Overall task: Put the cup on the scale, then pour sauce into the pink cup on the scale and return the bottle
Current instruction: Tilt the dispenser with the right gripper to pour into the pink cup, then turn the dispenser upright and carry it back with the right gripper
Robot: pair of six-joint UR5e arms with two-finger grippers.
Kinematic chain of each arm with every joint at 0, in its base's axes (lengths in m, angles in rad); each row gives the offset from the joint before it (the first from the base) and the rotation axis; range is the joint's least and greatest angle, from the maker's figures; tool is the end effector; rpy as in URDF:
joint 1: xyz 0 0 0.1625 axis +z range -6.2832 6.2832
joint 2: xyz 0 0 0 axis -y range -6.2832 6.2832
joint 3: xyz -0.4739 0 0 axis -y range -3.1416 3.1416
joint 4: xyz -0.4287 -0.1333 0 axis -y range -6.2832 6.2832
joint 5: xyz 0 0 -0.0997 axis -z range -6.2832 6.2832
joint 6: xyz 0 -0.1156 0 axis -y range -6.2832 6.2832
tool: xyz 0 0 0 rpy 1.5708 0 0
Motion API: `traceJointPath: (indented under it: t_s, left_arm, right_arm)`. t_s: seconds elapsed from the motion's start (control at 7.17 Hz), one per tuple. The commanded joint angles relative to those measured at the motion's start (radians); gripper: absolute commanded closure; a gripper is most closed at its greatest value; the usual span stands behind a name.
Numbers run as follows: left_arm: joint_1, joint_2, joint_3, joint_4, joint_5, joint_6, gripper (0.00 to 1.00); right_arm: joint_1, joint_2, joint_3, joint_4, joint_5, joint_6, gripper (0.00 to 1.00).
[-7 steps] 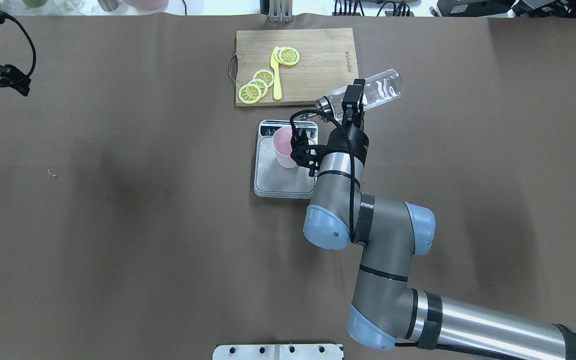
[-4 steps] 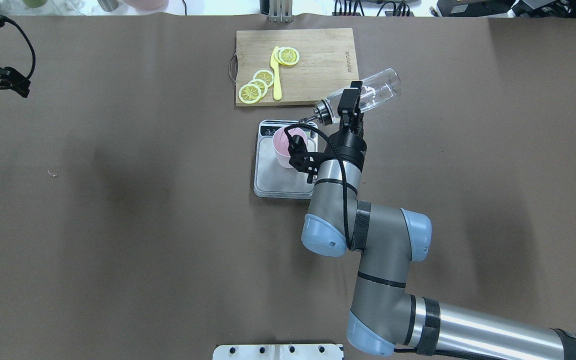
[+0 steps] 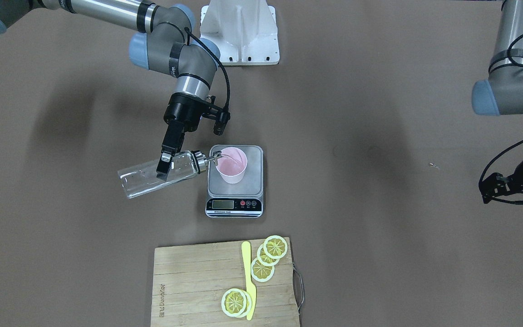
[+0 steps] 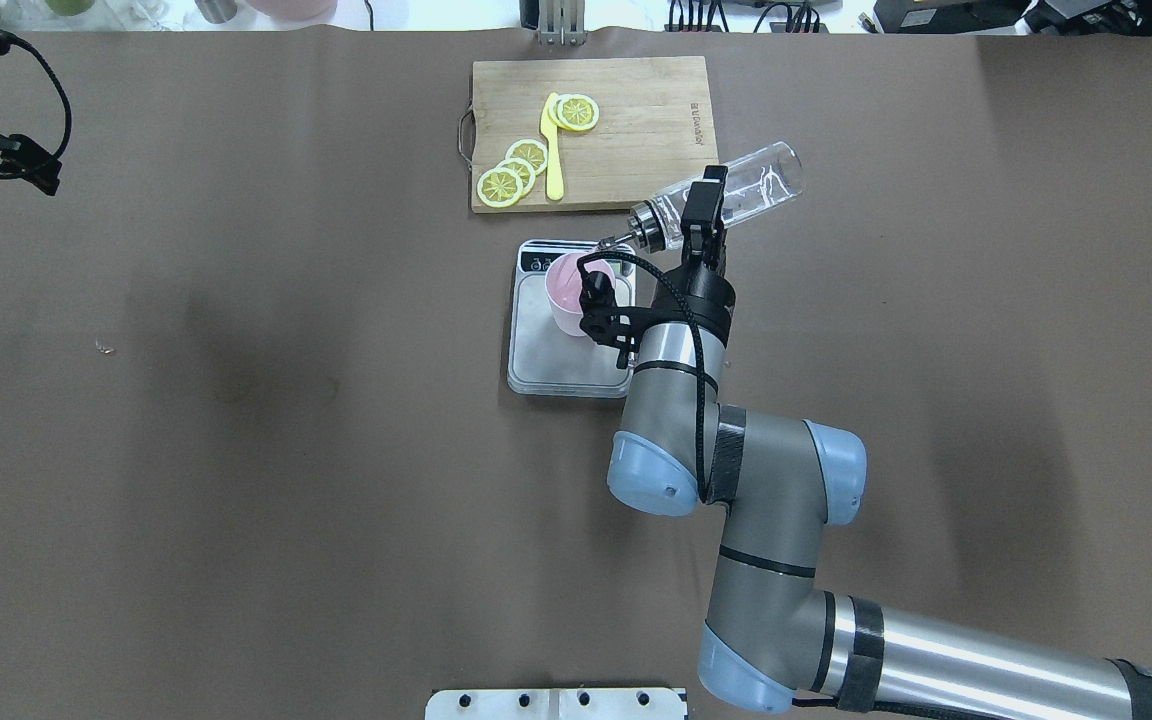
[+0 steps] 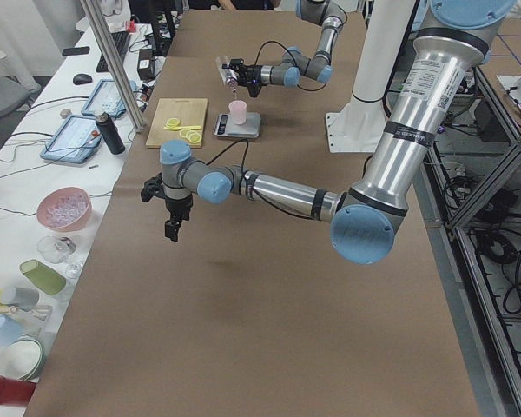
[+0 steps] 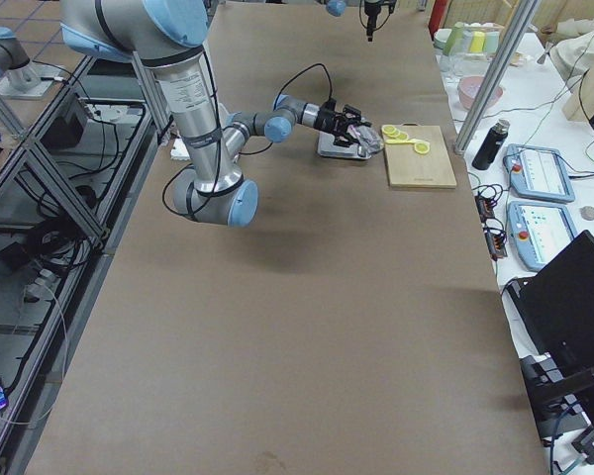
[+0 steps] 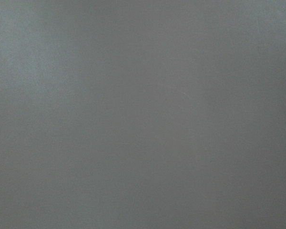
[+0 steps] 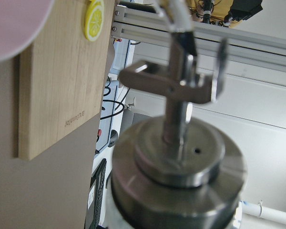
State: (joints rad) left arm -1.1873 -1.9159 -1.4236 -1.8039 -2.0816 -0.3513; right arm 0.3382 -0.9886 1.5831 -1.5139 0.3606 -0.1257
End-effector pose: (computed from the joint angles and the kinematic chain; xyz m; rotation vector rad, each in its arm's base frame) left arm 0.1957 -0.6903 0.5741 0.2129 0.6209 0.1411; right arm -0.5989 -0.4666 0.2902 1.1208 0.7075 -0.7686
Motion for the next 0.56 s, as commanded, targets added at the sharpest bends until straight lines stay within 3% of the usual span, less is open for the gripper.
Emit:
traceJointPath:
  t_s: [0.0, 0.42]
  left_arm:
    - [0.0, -0.006, -0.001, 0.0, 0.0, -0.003, 0.01]
    - [0.0, -0.012, -0.006, 0.0, 0.0, -0.012, 0.01]
  right_arm:
    - [0.007, -0.005, 0.003, 0.12, 0.091, 0.053, 1.0]
    - [0.079, -0.047, 0.017, 0.288, 0.303, 0.128, 1.0]
